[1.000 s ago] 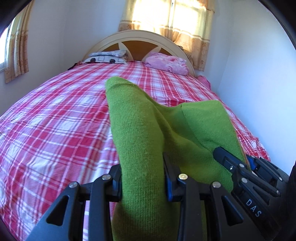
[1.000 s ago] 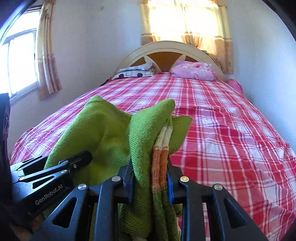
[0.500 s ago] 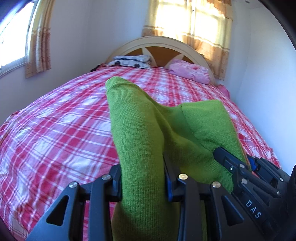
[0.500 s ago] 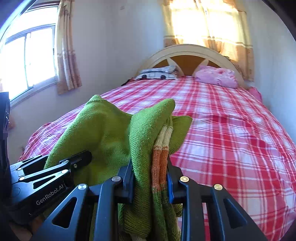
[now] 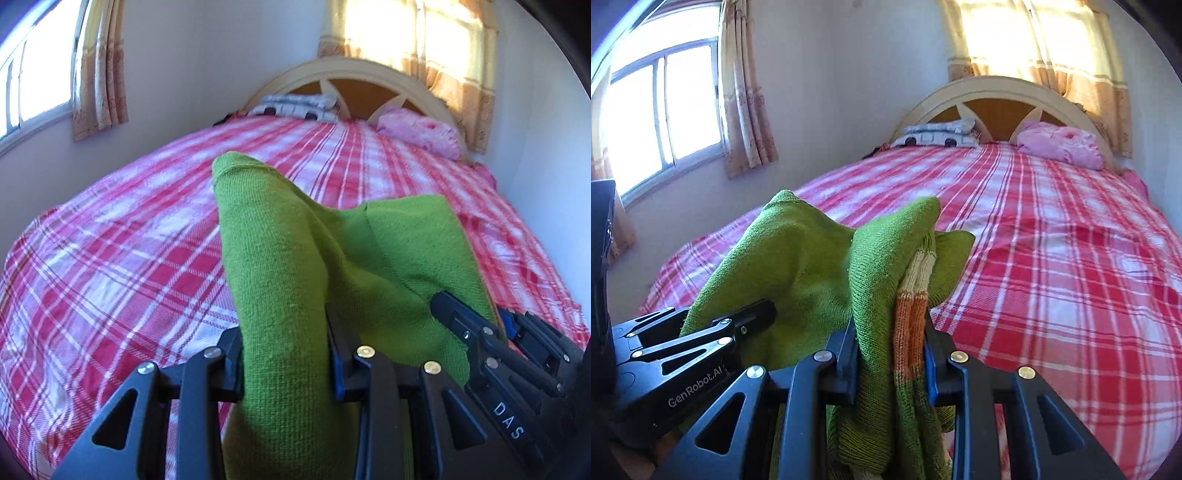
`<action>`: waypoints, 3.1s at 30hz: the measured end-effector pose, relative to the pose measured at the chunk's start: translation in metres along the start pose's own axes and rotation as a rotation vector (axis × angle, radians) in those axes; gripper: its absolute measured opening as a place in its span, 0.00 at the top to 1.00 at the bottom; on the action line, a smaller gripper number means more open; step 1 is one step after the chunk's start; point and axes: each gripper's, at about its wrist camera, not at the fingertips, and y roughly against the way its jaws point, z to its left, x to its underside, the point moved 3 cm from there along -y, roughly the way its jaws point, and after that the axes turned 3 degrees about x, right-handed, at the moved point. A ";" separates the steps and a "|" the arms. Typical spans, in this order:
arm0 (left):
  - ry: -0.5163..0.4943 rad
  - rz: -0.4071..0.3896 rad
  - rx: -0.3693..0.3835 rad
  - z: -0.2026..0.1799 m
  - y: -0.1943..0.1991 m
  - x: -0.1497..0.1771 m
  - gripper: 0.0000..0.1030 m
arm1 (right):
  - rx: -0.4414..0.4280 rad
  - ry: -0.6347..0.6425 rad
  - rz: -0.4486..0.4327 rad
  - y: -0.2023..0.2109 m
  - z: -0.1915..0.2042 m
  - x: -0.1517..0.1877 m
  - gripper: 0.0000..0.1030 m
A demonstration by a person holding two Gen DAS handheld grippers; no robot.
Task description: Fold small clothes
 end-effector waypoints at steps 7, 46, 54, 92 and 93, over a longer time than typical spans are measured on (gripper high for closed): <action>0.056 0.084 -0.023 0.014 -0.040 0.015 0.61 | 0.023 0.006 0.149 -0.068 -0.006 0.025 0.73; 0.141 0.167 0.049 0.018 0.026 0.071 0.62 | -0.300 -0.316 0.314 0.012 -0.026 0.069 0.82; 0.093 0.159 -0.005 0.014 0.023 0.090 0.55 | -0.212 -0.231 0.327 0.011 -0.026 0.096 0.82; -0.054 -0.195 -0.075 0.000 0.173 0.131 0.00 | 0.180 -0.053 -0.077 0.182 0.030 0.094 0.22; -0.067 -0.212 -0.080 -0.001 0.178 0.131 0.00 | 0.192 -0.054 -0.078 0.186 0.031 0.092 0.21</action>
